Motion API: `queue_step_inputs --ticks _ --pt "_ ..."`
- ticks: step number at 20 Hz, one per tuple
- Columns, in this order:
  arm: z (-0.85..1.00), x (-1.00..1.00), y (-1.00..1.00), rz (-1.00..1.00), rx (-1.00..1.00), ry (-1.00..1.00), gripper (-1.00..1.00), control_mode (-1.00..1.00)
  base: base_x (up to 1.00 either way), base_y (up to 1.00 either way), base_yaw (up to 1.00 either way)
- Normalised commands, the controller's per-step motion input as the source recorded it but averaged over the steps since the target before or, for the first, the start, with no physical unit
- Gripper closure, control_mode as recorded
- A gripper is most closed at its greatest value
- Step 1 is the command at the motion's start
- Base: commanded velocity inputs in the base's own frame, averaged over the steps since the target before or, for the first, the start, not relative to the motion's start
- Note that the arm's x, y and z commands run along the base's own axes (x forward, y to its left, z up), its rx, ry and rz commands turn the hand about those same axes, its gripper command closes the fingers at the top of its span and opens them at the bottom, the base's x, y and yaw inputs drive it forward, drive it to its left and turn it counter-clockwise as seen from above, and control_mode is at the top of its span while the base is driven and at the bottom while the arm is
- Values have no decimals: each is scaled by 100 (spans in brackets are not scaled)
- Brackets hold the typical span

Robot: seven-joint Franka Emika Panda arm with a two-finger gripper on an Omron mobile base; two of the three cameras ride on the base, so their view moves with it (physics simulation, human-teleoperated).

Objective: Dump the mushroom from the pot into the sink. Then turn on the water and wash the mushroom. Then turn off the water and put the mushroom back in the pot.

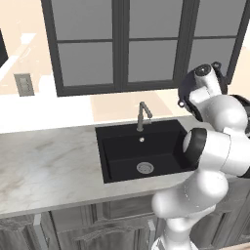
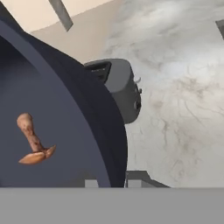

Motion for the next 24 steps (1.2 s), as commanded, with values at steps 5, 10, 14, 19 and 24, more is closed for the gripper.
queue_step_inputs --ticks 5,10,14,19,24 --pt "4 2 30 0 -42 0 100 -100 0 0 0" --pt "17 0 24 -3 -41 -1 100 -100 0 0 0" --pt "25 0 14 -5 -40 -2 100 -100 0 0 0" --pt "25 5 2 -5 -36 -5 100 -100 0 0 0" --pt "27 24 11 -6 -35 -13 100 -100 0 0 0"
